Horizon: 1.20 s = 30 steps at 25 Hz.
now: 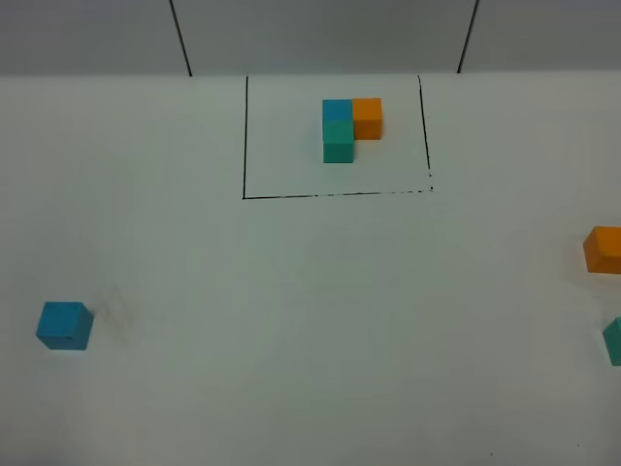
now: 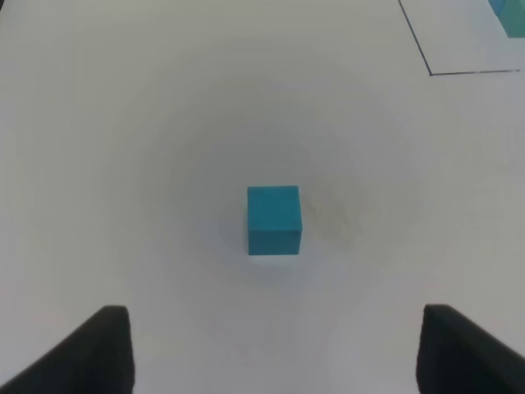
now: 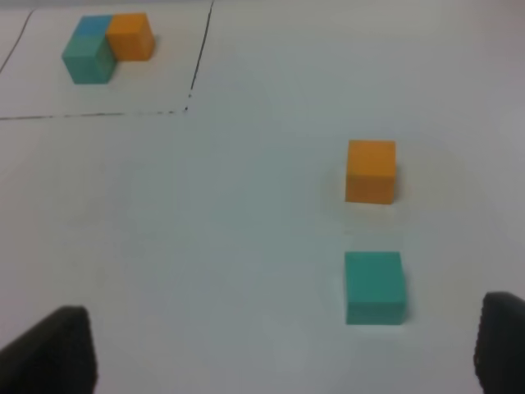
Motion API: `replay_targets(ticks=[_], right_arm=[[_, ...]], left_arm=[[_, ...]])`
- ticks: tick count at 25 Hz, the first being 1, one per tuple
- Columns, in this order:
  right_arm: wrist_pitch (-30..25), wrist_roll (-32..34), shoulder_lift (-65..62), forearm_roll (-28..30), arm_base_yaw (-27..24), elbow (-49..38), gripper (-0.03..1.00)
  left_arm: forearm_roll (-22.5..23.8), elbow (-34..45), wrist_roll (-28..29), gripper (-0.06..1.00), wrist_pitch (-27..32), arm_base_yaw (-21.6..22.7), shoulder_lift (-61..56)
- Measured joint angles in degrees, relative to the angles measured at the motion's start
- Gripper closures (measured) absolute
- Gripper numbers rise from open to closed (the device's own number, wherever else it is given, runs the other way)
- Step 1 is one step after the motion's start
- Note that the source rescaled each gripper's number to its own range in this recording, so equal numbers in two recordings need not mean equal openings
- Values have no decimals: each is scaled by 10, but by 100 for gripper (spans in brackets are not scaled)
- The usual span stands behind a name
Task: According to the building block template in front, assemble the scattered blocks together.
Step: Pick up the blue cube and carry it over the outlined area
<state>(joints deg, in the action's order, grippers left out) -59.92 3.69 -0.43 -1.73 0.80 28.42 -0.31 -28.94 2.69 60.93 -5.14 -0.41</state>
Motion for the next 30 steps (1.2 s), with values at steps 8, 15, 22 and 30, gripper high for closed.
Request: replay_targets(ticks=[8, 15, 22, 30], right_arm=[[0, 0, 0, 0, 0, 0, 11], [0, 0, 0, 0, 0, 0, 11], [0, 0, 0, 0, 0, 0, 11], [0, 0, 0, 0, 0, 0, 11]], left_arm=[[0, 0, 0, 43, 0, 0, 0], [0, 0, 0, 43, 0, 0, 0], [0, 0, 0, 43, 0, 0, 0], [3, 0, 0, 43, 0, 0, 2]])
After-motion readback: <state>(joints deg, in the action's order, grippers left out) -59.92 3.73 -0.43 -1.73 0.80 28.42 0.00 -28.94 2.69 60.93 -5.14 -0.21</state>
